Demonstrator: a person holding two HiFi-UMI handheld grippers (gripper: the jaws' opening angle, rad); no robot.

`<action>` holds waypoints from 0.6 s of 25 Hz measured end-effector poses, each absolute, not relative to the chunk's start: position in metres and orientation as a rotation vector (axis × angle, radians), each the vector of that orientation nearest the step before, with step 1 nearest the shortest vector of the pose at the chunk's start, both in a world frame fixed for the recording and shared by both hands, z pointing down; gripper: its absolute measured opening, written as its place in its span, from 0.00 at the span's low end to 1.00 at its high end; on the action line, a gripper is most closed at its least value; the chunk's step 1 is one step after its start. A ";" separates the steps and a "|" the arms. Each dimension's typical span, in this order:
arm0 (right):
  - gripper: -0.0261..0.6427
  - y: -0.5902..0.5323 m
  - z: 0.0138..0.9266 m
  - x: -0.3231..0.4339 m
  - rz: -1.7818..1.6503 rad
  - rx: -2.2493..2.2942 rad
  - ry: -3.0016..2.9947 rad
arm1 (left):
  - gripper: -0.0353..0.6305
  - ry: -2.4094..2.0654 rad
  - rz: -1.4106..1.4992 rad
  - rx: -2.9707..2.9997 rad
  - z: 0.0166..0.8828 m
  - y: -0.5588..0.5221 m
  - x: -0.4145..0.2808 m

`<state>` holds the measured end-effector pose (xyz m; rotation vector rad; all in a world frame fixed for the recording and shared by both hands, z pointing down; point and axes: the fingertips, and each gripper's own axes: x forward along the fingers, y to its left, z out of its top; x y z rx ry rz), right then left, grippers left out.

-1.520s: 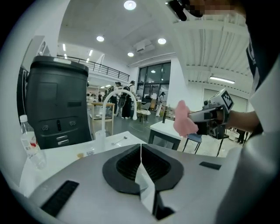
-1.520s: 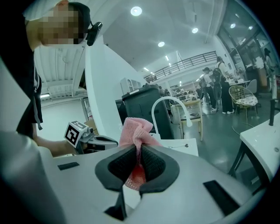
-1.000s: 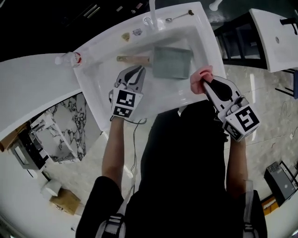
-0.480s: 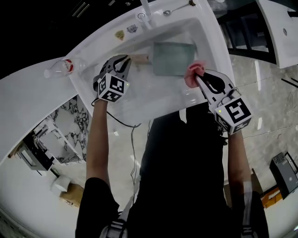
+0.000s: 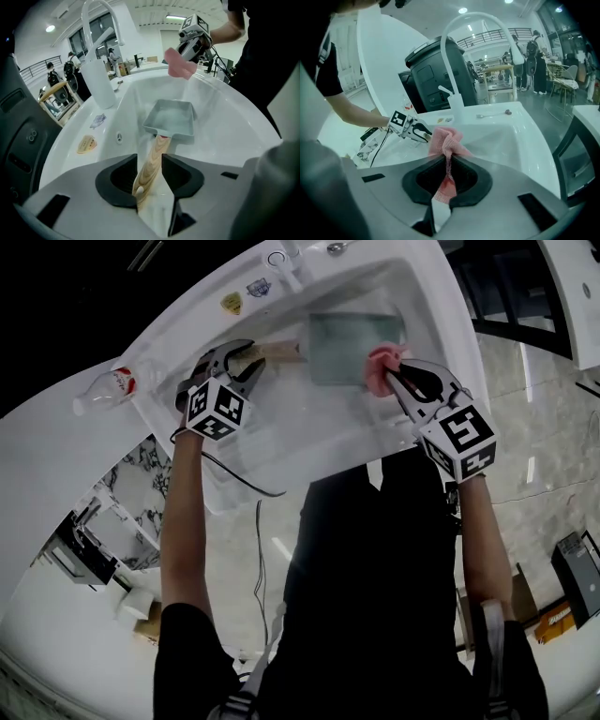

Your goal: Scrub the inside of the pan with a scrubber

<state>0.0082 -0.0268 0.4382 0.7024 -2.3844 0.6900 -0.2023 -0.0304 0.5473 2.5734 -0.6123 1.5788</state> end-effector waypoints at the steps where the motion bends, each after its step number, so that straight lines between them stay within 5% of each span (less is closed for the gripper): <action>1: 0.10 -0.027 0.444 0.007 0.694 0.697 -2.371 | 0.28 -0.590 1.584 2.572 0.550 -0.029 -0.203; 15: 0.10 -0.028 0.543 -0.022 0.585 0.549 -2.148 | 0.31 -0.573 1.583 2.615 0.569 -0.029 -0.213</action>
